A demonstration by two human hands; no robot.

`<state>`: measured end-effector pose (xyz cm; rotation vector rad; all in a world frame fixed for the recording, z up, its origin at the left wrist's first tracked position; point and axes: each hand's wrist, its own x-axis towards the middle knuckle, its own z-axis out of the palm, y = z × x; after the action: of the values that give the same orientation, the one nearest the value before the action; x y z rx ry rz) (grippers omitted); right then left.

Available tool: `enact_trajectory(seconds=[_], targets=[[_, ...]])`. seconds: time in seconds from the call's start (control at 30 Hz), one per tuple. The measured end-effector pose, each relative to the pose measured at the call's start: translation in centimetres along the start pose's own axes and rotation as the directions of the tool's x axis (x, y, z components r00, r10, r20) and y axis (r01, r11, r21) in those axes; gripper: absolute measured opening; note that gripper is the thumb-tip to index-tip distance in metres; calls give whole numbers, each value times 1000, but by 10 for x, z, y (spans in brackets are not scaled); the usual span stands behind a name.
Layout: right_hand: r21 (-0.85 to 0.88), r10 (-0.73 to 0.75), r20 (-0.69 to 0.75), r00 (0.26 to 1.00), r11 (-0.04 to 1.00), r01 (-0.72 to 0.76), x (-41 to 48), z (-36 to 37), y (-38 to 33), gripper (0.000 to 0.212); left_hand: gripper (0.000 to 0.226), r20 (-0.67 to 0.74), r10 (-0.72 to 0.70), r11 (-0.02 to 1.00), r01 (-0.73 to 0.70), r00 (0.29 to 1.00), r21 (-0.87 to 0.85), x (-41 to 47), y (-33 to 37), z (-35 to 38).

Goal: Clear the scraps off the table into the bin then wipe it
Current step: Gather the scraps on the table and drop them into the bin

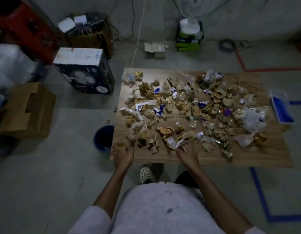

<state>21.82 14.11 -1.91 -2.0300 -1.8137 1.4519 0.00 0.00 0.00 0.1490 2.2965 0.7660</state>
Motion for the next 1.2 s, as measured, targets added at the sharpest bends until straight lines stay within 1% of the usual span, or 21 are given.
enact_trajectory(seconds=[0.07,0.17,0.23,0.3,0.37,0.43,0.47,0.5,0.57,0.63,0.7,0.77,0.83,0.9,0.93,1.0,1.03,1.1,1.13,1.17,1.2], targets=[[-103,43,-34,999,994,-46,-2,-5,-16,84,102,7,-79,996,79,997,-46,10,6,3],[-166,119,-52,992,978,-126,2,-8,-21,108,108,41,-156,982,159,987,-101,28,9,13],[-142,184,-33,982,972,-187,7,-4,-21,118,114,94,-177,974,188,980,-126,56,-2,26],[-81,255,-7,967,964,-255,11,1,-21,125,123,130,-202,967,219,971,-129,109,-37,56],[-52,264,33,964,964,-262,16,7,-24,129,120,118,-183,973,197,976,-118,122,-36,69],[22,239,73,968,970,-242,28,17,-24,138,108,86,-74,996,78,994,-52,86,8,56],[58,228,98,969,970,-234,33,21,-27,141,107,97,-11,1000,13,995,-12,66,33,49],[93,197,109,974,974,-207,39,26,-29,140,107,138,34,999,-35,990,9,53,53,47],[111,162,97,982,979,-173,45,27,-44,130,101,214,67,997,-73,975,22,51,71,55],[114,122,53,991,985,-128,58,25,-58,110,97,269,72,993,-93,961,66,52,85,64],[74,104,24,994,992,-106,68,25,-71,82,96,314,90,984,-133,945,117,53,100,73],[63,97,31,995,993,-99,81,25,-75,67,91,376,94,974,-164,922,158,49,117,80],[127,98,56,994,986,-105,98,26,-72,52,91,463,64,979,-146,884,142,48,132,88],[228,116,57,992,965,-126,105,20,-82,30,92,541,40,994,-91,840,68,71,129,110],[273,109,52,993,955,-119,103,12,-92,24,87,568,56,997,-73,821,7,80,131,120],[344,71,30,997,936,-77,103,-3,-111,20,69,593,114,992,-60,797,-111,63,160,113],[394,45,13,999,918,-47,105,-11,-119,18,63,592,167,983,-85,789,-164,44,182,101],[482,-3,-8,1000,876,7,110,-30,-131,16,61,600,264,958,-133,755,-254,36,205,93],[484,-23,-35,999,874,37,112,-38,-135,21,64,589,290,947,-138,754,-290,39,209,91],[451,-45,-70,997,890,72,115,-47,-136,34,68,560,305,942,-157,770,-297,41,212,85],[370,-57,-111,992,924,95,114,-56,-135,45,71,508,308,944,-194,804,-267,45,209,80]])
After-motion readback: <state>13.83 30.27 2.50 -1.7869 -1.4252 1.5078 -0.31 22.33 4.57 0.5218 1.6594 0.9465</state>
